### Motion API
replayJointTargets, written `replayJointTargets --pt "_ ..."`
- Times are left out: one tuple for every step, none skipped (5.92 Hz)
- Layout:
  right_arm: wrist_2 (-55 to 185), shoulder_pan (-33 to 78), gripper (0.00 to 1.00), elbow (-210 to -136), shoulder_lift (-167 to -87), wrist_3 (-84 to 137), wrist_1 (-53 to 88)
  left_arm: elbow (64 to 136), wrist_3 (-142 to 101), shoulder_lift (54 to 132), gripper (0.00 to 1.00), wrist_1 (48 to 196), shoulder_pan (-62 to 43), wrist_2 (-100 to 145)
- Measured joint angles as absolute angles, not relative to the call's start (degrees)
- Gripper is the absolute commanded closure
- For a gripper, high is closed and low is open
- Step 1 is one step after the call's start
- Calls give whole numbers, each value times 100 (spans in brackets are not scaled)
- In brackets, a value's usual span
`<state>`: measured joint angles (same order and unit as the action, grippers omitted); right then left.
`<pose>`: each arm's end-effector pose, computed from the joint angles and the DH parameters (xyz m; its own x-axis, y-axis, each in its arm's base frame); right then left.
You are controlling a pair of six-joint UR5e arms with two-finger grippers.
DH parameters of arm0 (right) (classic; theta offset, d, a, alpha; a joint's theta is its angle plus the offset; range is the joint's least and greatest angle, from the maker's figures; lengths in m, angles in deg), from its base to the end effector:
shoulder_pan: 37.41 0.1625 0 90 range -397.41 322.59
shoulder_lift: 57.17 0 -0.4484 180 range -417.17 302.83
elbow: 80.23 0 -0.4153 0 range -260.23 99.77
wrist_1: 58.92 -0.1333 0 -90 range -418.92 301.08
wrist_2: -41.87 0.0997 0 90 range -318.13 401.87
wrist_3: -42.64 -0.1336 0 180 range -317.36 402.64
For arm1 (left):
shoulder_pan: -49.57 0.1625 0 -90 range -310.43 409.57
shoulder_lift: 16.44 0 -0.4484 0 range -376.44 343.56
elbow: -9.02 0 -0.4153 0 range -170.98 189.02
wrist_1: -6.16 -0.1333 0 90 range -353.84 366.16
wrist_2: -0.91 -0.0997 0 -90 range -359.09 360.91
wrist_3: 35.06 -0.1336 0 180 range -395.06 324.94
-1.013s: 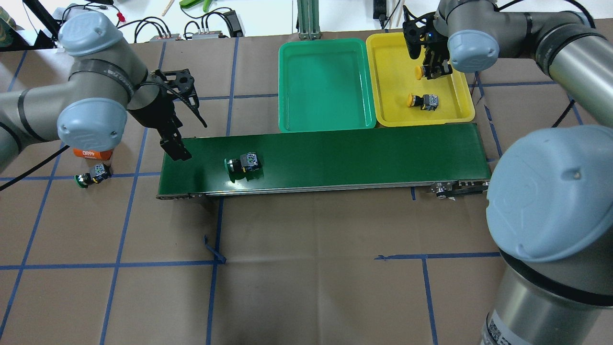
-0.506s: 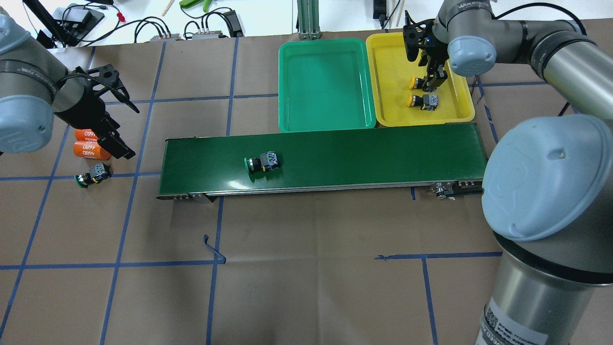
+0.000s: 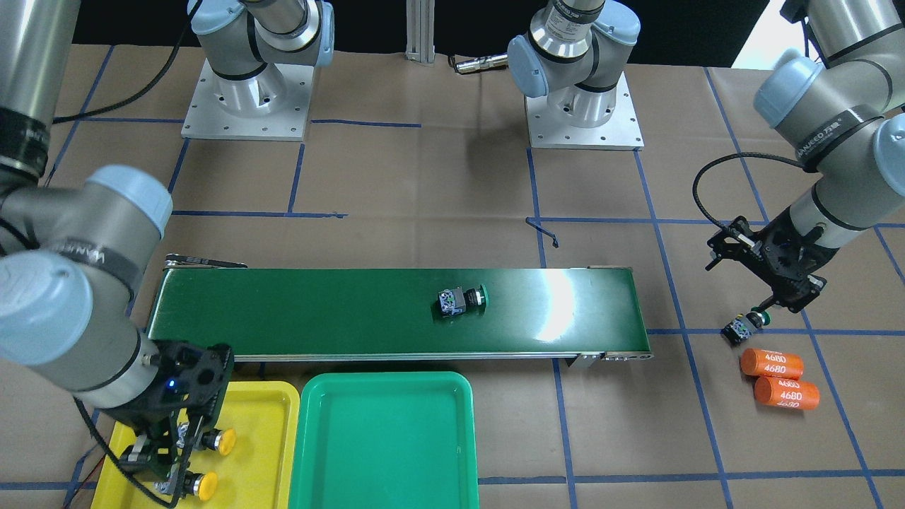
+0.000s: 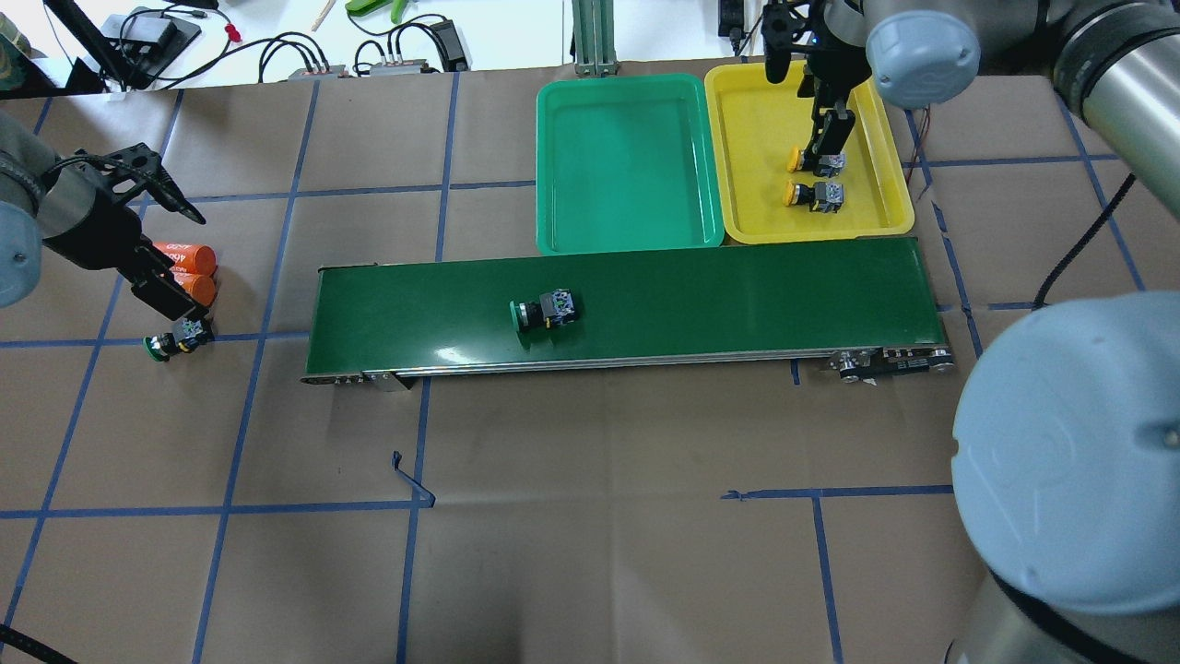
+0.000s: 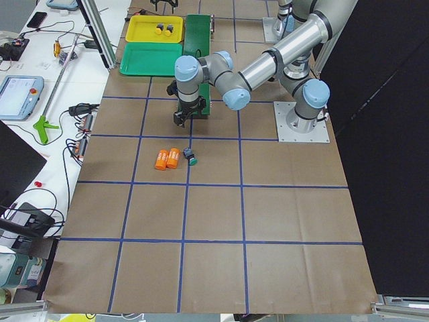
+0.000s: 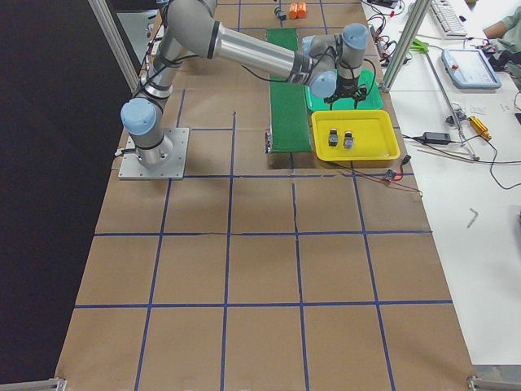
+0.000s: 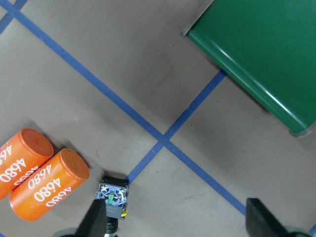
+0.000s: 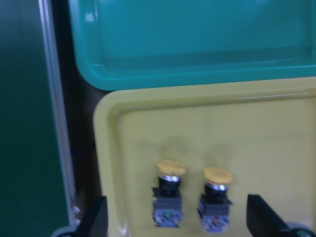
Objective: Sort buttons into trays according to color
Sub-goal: 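Lower left gripper to a green button while right moves over belt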
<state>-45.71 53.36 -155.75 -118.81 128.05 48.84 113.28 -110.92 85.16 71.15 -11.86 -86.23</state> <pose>0.1487 -0.7227 0.3310 -0.0666 -0.9957 0.0641 -0.9968 0.0636 -0.0474 0.1456 -0.5601 0.2857 -0.6779 0.7347 0.0266 0.7334 0.6783 -0.0448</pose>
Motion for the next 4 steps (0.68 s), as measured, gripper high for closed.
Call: replayJointTargets --pt "-4583 5804 0 -15776 -12231 12247 4490 11471 -11077 8569 1 6810 -1128 -8695" --pt "-4590 6256 0 -16073 -12501 11784 4388 11727 -11047 8649 1 6279 -1064 -8907" --pt "-4579 6570 0 -16355 -12680 11450 4395 11894 -11003 8829 1 5889 -921 -9091" --pt "-4565 6756 0 -16597 -12780 11269 4422 11949 -10988 9104 1 5568 -730 -9143"
